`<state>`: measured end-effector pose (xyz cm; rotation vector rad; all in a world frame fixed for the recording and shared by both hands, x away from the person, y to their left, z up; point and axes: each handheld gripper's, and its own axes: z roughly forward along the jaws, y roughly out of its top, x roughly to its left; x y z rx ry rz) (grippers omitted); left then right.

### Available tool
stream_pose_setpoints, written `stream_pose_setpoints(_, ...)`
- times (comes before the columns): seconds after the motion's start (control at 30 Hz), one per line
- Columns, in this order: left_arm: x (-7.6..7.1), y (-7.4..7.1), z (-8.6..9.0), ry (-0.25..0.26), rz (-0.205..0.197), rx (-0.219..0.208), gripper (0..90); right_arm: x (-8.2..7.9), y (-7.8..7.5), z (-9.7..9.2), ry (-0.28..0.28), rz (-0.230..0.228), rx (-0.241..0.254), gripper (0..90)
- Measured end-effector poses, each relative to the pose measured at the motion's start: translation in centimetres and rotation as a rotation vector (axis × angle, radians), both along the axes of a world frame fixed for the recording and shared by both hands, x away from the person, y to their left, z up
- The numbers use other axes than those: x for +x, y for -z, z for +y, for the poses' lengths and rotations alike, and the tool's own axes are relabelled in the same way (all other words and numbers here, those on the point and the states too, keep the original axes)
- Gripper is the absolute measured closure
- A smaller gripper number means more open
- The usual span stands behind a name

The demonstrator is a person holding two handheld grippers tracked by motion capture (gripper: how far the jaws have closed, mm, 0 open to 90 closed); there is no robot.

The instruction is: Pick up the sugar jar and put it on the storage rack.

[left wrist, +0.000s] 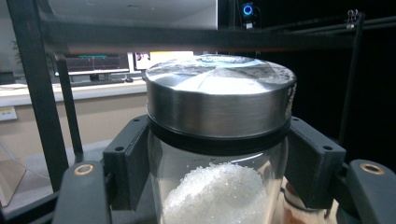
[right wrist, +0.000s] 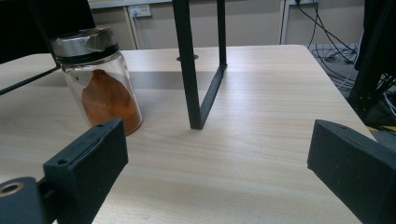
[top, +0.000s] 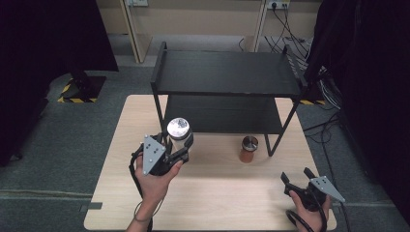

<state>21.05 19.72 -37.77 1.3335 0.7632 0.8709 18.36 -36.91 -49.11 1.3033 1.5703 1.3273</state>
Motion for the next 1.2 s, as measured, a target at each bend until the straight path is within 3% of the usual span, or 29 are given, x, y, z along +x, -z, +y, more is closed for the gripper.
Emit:
stream_pose_setpoints(0.4, 0.9, -2.9, 0.1, 0.025, 0.009, -0.019, 31.1, 0.0, 0.0, -0.1, -0.001, 0.001, 0.005, 5.2)
stream_pose_setpoints(0.77, 1.7, -6.6, -0.4, -0.01, -0.024, -0.012, 31.1, 0.1, 0.0, -0.2, -0.003, 0.003, 0.013, 5.3)
stream_pose_setpoints(1.2, 2.2, -9.6, -0.7, -0.014, -0.032, -0.021, 31.1, 0.1, 0.0, -0.3, -0.003, 0.005, 0.023, 5.3)
